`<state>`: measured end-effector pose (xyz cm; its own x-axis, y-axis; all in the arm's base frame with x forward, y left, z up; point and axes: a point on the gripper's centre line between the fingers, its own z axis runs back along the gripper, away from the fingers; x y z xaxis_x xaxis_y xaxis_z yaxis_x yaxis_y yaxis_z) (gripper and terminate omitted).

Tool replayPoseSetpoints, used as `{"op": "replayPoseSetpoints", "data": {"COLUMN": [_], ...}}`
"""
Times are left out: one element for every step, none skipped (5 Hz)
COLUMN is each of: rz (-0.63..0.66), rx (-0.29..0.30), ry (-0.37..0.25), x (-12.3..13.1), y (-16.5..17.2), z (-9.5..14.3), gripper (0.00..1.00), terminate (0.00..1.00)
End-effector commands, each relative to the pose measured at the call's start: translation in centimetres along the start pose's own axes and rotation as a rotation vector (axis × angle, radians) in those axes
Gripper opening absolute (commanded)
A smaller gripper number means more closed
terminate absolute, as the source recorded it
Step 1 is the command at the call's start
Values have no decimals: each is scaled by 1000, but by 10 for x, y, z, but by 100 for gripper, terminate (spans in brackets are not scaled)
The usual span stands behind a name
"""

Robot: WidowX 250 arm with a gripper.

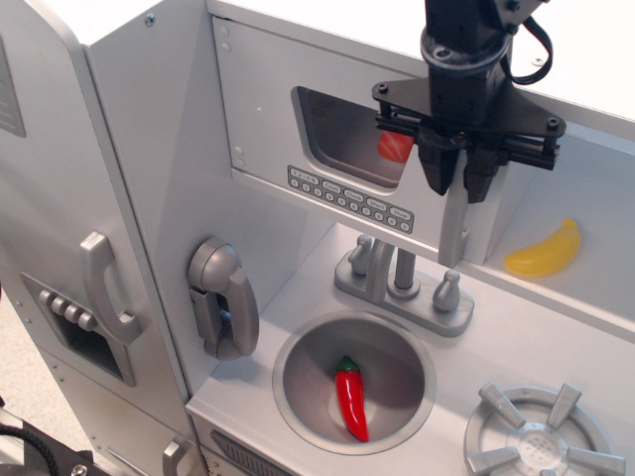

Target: Open microwave

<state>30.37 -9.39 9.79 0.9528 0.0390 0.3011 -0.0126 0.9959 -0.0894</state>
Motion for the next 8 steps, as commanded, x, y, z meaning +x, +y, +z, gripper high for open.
{"op": "replayPoseSetpoints", "data": {"rz": [-30, -52, -82, -134, -114, -50, 38, -26], "rx": [-13, -12, -31, -78, -100, -182, -316, -279], "ry": [1, 50, 190, 266, 251, 230, 239, 165], "x": [-25, -41, -60, -71, -64, -40, -18, -11], "y": [7, 12, 13, -8, -44, -69, -87, -94], "z": [22, 28, 39, 44, 34, 28, 27, 27], "gripper": [0, 0, 100, 100, 100, 100, 100, 100], "terminate": [0, 0, 0, 0, 0, 0, 0, 0]}}
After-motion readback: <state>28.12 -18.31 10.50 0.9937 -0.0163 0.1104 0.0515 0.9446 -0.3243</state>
